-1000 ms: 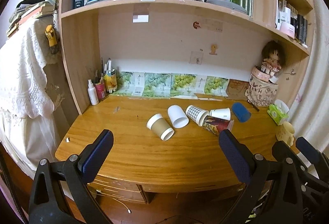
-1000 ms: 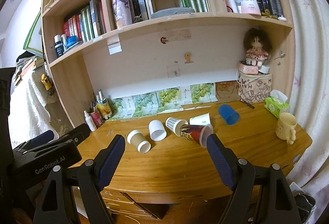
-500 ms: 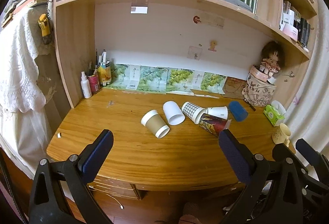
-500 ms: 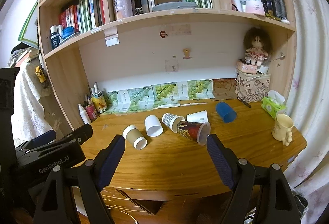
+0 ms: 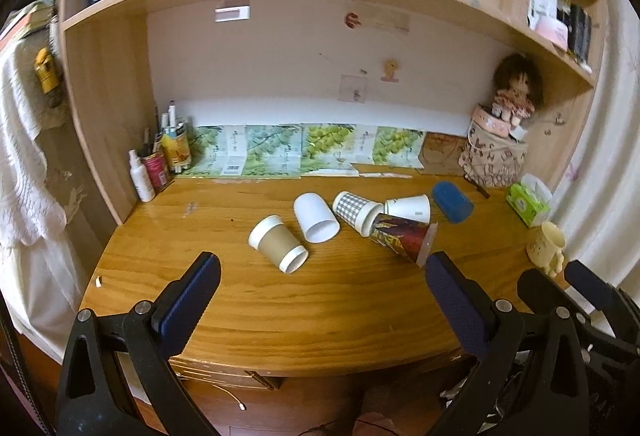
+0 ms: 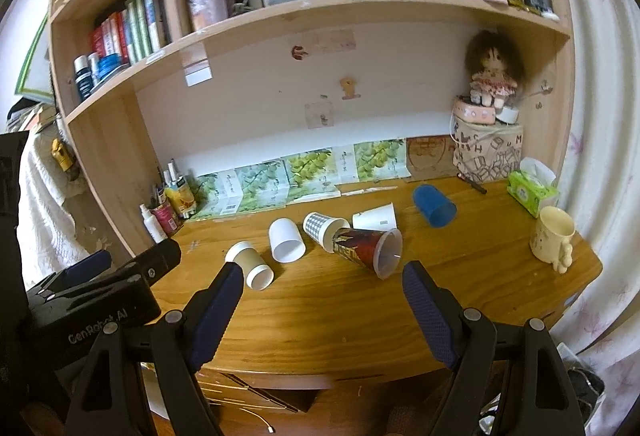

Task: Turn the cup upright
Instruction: 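Move the left gripper toward the blue plastic cup lying on its side, then close the left gripper around the body of the blue cup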

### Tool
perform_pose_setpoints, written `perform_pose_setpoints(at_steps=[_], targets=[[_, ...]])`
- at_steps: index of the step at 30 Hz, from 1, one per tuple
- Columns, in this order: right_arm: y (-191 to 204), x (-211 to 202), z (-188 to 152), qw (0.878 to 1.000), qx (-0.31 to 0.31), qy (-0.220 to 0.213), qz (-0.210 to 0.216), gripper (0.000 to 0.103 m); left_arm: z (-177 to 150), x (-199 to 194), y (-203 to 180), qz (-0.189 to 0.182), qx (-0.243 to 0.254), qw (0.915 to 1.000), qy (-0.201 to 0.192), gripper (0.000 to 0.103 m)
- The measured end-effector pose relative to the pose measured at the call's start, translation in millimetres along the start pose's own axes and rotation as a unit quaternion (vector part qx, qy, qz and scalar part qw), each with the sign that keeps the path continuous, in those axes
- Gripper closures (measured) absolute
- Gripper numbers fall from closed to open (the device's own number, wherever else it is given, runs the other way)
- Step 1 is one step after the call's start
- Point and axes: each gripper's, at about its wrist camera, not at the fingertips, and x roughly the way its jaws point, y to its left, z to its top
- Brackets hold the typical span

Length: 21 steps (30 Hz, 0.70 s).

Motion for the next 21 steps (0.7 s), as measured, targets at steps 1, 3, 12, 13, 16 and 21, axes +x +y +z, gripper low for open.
perform_pose_setpoints(at_steps=[1, 3, 12, 13, 16, 21], targets=[[-4, 3, 2, 1.000, 0.004, 0.002, 0.000, 0.021, 1, 3, -3, -0.001, 0.002, 1.0000, 0.001, 0.001], [-12, 10, 5, 1.000, 0.013, 0.007, 0.000, 0.021, 6, 10, -12, -0.004, 0.005, 1.0000, 0.003, 0.001], [-66, 45, 29, 0.999, 0.044, 0.018, 0.000, 0.021, 32, 52, -58, -0.006, 0.028, 0.9995, 0.015, 0.001], [-73, 50, 34, 0.999, 0.046, 0.017, 0.001, 0.021, 36, 57, -63, -0.006, 0.028, 0.9994, 0.016, 0.001], [-93, 63, 48, 0.999, 0.049, 0.016, 0.003, 0.021, 49, 74, -79, -0.010, 0.028, 0.9993, 0.024, 0.001], [-122, 79, 66, 0.998, 0.051, 0.020, 0.011, 0.021, 66, 102, -110, -0.022, 0.056, 0.9971, 0.047, 0.001]])
